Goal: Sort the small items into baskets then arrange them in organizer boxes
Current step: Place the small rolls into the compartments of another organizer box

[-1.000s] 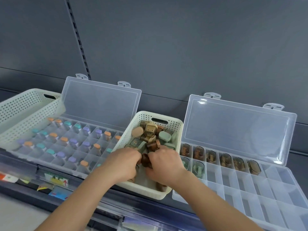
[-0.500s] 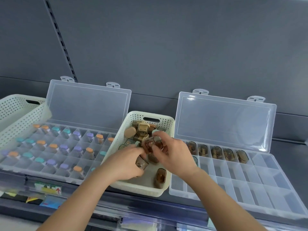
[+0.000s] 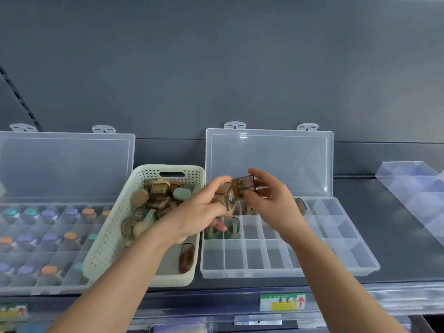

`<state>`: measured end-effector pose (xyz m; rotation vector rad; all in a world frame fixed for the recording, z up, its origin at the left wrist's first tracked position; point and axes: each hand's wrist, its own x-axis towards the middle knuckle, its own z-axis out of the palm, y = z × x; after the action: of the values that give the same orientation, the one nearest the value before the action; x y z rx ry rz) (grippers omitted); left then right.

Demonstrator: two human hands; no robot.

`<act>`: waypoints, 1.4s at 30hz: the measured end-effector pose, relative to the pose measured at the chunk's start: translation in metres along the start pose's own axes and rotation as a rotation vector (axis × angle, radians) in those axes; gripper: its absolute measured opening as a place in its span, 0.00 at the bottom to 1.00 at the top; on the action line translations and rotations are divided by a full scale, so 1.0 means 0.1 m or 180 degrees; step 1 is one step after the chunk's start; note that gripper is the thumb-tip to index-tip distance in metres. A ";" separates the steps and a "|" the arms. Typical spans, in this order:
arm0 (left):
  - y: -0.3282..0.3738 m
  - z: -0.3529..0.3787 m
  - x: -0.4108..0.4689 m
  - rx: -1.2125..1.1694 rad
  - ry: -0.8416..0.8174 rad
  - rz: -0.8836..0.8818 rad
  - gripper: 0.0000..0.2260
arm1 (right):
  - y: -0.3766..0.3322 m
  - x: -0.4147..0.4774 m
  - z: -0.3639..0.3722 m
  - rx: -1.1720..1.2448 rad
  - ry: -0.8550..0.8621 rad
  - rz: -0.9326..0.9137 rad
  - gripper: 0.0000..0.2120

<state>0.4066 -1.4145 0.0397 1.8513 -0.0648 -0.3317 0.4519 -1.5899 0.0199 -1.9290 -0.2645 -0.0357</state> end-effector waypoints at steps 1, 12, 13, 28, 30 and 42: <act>0.05 0.10 0.06 0.0048 -0.0039 0.0066 0.22 | 0.05 0.01 -0.12 0.0030 -0.0021 0.0064 0.20; 0.41 1.29 0.94 0.1302 0.0708 0.0755 0.17 | 0.63 0.11 -1.49 -0.1284 0.0350 -0.0047 0.22; 0.43 1.39 1.00 0.1379 0.0751 0.0782 0.18 | 0.69 0.12 -1.58 -0.1426 0.0327 -0.0080 0.20; 0.38 1.88 1.52 0.3147 0.0530 0.0418 0.20 | 1.20 0.32 -1.90 -0.2442 -0.0419 -0.0146 0.17; 0.38 1.86 1.53 0.3248 0.0396 0.0383 0.22 | 1.22 0.35 -1.90 -0.2464 -0.0551 -0.0088 0.17; 0.30 1.86 1.60 0.3641 0.0335 0.0500 0.18 | 1.23 0.40 -1.89 -0.2689 -0.0751 -0.0296 0.11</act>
<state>0.5157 -1.6306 -0.0126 2.9651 -0.3901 -0.0628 0.5347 -1.8003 -0.0173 -2.7636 -0.5612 0.0248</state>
